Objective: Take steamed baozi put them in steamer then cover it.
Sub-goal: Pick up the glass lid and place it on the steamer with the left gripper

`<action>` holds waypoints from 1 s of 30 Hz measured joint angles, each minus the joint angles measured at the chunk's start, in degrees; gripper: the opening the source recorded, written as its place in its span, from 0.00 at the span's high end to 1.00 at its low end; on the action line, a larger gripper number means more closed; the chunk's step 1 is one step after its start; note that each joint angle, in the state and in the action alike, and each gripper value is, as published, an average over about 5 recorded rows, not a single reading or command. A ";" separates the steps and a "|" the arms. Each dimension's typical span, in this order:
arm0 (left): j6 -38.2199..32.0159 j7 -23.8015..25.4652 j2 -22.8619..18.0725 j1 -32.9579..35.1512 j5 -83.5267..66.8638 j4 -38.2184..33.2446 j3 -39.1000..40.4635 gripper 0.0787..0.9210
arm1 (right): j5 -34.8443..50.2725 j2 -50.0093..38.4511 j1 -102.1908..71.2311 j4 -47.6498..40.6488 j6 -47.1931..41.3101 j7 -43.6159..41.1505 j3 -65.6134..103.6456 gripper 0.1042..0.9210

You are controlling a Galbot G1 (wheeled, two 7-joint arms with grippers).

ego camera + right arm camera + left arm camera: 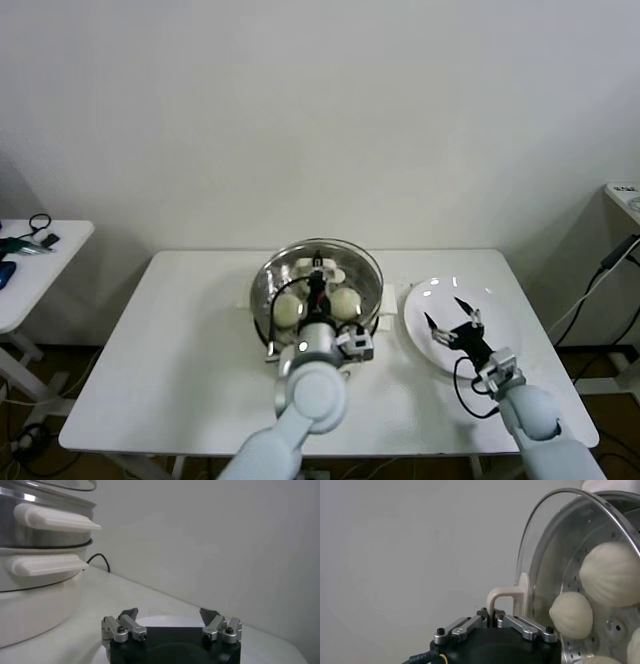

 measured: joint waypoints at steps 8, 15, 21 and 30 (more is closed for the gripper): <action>0.00 0.14 -1.15 0.05 1.53 2.01 -0.18 0.92 | -0.37 0.20 -0.12 -0.07 0.13 -0.06 0.12 0.12; 0.00 -0.06 -1.63 0.39 2.21 3.14 -0.44 0.92 | -0.47 0.17 -0.02 -0.30 0.29 -0.11 0.07 0.12; 0.01 -0.90 -2.34 0.59 2.53 3.90 -0.77 0.92 | -0.49 0.13 0.01 -0.28 0.31 -0.14 -0.05 0.12; 0.00 -2.94 -2.54 1.00 2.86 4.88 -1.05 0.92 | -0.62 0.09 -0.31 -0.13 0.47 -0.16 0.14 0.12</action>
